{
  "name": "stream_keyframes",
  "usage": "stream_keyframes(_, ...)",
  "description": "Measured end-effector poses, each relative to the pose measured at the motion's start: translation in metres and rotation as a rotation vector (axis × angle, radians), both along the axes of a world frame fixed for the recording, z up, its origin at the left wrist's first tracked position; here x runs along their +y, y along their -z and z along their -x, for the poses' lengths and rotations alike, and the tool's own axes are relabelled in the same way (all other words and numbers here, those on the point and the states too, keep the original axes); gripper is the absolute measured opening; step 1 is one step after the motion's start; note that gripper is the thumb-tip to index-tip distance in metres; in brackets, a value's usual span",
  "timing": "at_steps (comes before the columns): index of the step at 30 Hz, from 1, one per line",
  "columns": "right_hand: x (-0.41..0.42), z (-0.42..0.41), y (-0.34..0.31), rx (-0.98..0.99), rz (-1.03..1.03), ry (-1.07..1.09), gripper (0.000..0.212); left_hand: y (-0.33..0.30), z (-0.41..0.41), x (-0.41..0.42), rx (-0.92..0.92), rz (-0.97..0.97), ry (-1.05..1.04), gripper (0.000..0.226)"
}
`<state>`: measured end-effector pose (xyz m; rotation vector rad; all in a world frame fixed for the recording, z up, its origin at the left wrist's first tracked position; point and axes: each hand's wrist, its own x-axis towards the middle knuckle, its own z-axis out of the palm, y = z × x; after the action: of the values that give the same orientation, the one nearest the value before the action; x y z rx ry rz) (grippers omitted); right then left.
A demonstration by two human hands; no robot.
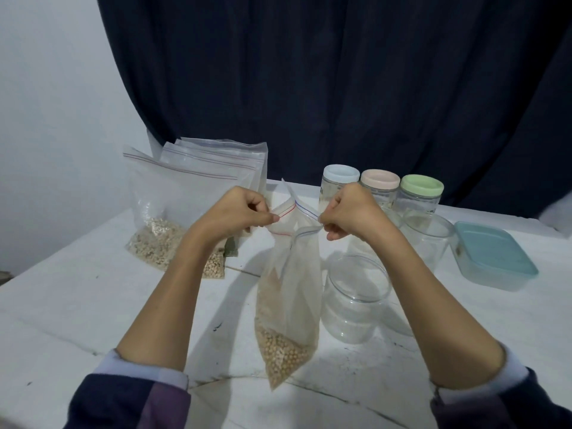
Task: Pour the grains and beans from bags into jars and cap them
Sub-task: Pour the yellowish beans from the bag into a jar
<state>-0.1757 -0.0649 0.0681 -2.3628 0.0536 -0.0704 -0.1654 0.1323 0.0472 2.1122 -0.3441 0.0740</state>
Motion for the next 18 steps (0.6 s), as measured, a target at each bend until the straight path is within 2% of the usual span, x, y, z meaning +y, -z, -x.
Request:
stream_keyframes(3, -0.016, -0.001, -0.001, -0.003, -0.008, 0.034, 0.013, 0.000, -0.002, 0.013, -0.030, 0.007, -0.022, 0.028)
stream_keyframes(7, -0.037, -0.002, -0.002, -0.028, -0.027, 0.065, 0.025, 0.004, -0.007, 0.030, -0.074, 0.009, -0.099, 0.027)
stream_keyframes(12, -0.058, -0.003, -0.001, -0.030, -0.025, 0.065, 0.013, 0.009, -0.011, 0.052, -0.108, 0.030, -0.203, 0.028)
stream_keyframes(18, -0.074, -0.004, 0.003, -0.013, -0.070, 0.051, 0.011, 0.016, -0.011, 0.072, -0.126, 0.012, -0.286, 0.030)
